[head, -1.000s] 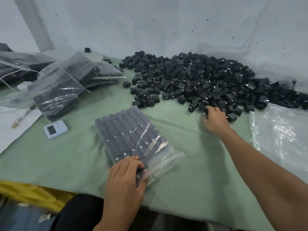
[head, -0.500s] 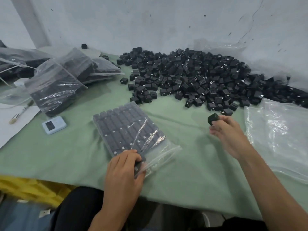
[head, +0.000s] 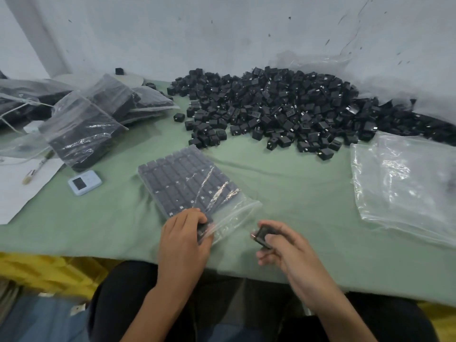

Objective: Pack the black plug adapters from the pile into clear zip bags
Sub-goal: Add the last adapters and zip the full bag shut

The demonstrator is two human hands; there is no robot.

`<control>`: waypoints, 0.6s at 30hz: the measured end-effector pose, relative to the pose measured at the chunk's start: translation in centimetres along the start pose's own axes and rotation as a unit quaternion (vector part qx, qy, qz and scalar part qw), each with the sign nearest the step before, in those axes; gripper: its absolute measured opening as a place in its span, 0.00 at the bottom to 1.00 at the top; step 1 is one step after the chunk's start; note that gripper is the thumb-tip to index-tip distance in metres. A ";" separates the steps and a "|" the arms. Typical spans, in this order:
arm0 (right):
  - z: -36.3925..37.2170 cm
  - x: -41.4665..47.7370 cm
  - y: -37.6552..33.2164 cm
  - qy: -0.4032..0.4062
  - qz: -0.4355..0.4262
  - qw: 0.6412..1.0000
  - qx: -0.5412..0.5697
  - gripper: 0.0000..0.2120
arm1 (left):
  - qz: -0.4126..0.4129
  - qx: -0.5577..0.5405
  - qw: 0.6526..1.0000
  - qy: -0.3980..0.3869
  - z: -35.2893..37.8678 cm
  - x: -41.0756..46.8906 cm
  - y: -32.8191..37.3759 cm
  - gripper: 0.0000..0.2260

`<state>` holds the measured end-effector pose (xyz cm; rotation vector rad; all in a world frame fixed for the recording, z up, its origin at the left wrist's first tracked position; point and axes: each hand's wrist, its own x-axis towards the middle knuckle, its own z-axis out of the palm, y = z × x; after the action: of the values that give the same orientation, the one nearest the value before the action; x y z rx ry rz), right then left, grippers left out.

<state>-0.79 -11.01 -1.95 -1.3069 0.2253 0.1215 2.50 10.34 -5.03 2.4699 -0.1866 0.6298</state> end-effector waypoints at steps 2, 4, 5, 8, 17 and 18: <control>1.3 0.2 0.6 -0.010 -0.016 0.997 -0.079 0.11 | 0.002 0.003 1.000 0.002 0.0 0.0 0.1 0.18; 2.6 0.7 1.0 -0.023 -0.031 0.988 -0.147 0.11 | 0.008 0.007 1.000 0.005 -0.1 0.0 0.2 0.18; 3.2 1.1 1.1 -0.026 -0.035 0.985 -0.164 0.11 | 0.011 0.008 1.000 0.005 -0.1 0.0 0.2 0.18; 4.8 2.5 1.2 -0.035 -0.046 0.978 -0.201 0.08 | 0.013 0.010 1.000 0.006 -0.2 -0.1 0.2 0.17; 6.9 4.7 2.9 0.033 -0.062 0.982 -0.176 0.06 | 0.010 0.014 1.000 0.005 -0.2 0.0 0.3 0.15; 6.9 4.7 2.9 0.044 -0.065 0.983 -0.164 0.05 | 0.009 0.015 1.000 0.003 -0.2 0.0 0.3 0.15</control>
<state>3.82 -3.79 -4.13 -1.6526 0.1997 -0.0132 2.33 10.21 -4.75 2.4978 -0.1984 0.6506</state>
